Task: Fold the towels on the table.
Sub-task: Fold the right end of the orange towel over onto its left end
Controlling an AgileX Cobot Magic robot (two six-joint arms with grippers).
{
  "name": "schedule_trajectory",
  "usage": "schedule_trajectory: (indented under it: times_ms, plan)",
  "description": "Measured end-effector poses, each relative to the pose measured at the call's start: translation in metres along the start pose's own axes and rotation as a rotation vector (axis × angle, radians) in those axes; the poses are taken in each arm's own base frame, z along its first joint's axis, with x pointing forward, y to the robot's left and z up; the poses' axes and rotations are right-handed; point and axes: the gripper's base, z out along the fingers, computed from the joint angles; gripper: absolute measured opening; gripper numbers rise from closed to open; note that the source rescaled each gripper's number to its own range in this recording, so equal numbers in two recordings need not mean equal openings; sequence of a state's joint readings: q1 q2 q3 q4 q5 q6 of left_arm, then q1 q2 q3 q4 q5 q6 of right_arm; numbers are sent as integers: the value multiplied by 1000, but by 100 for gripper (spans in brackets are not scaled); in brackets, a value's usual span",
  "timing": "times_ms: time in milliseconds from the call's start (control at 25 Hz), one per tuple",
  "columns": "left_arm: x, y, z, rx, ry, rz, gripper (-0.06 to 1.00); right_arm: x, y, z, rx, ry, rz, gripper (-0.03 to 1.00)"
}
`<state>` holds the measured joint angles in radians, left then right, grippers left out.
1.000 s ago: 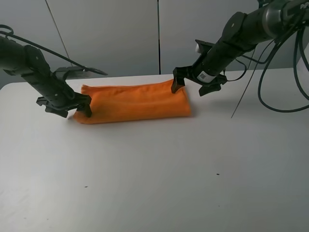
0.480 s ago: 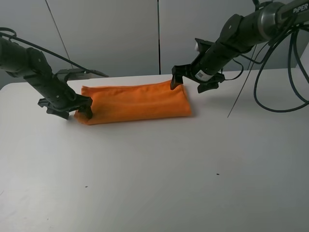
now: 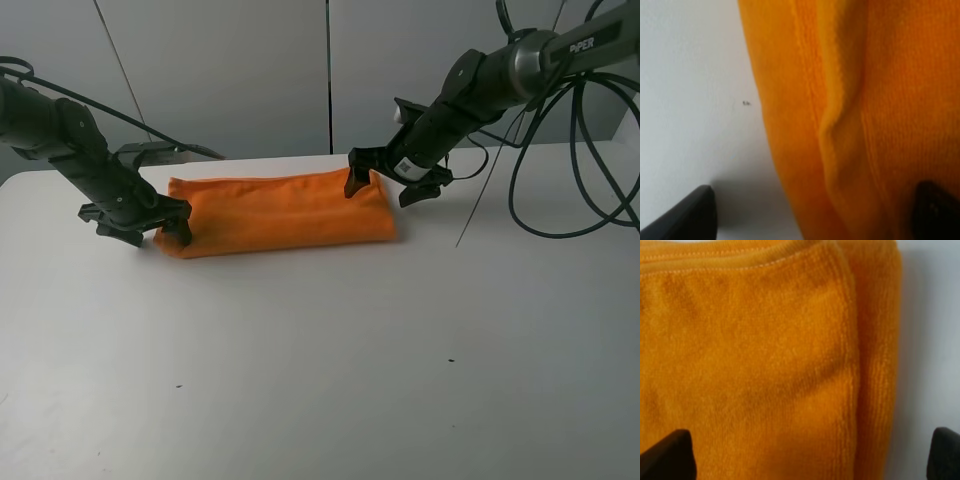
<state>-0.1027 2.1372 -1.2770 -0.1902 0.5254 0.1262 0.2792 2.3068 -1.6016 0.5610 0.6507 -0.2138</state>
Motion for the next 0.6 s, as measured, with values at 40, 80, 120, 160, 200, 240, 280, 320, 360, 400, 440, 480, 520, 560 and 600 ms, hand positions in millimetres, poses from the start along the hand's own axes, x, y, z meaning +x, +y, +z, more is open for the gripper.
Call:
schedule_trajectory:
  times_ms: [40,80,120,160,200,240,280,320,360,400,440,480,520,560,600]
  plan:
    - [0,0,0,0,0,0,100,-1,0,0,-3,3,-1,100]
    - [0,0,0,0,2,0,100,-1,0,2,-5,7,0,100]
    - [0,0,0,1,4,-2,100,-1,0,2,-6,13,0,100]
    - [1,0,0,2,6,-2,100,0,-1,4,-4,25,4,100]
    - [1,0,0,2,8,-2,100,1,-1,5,1,32,9,100]
    - [1,0,0,2,8,-2,100,1,-2,6,7,35,13,100]
    - [1,0,0,2,9,-2,100,2,-2,6,10,35,16,100]
    - [1,0,0,2,9,-2,100,2,-3,6,12,36,16,100]
    - [1,0,0,2,9,-2,100,2,-3,6,16,36,15,100]
    - [1,0,0,3,9,-3,100,2,-3,6,18,37,13,100]
    - [1,0,0,3,9,-3,100,2,-3,6,19,37,13,100]
    - [1,0,0,3,9,-3,100,1,-3,5,19,36,13,100]
    - [1,0,0,4,9,-5,100,1,-3,5,18,34,12,100]
    - [1,0,0,4,9,-5,100,1,-3,5,14,34,16,100]
    - [1,0,0,4,9,-5,100,1,-2,6,5,34,22,100]
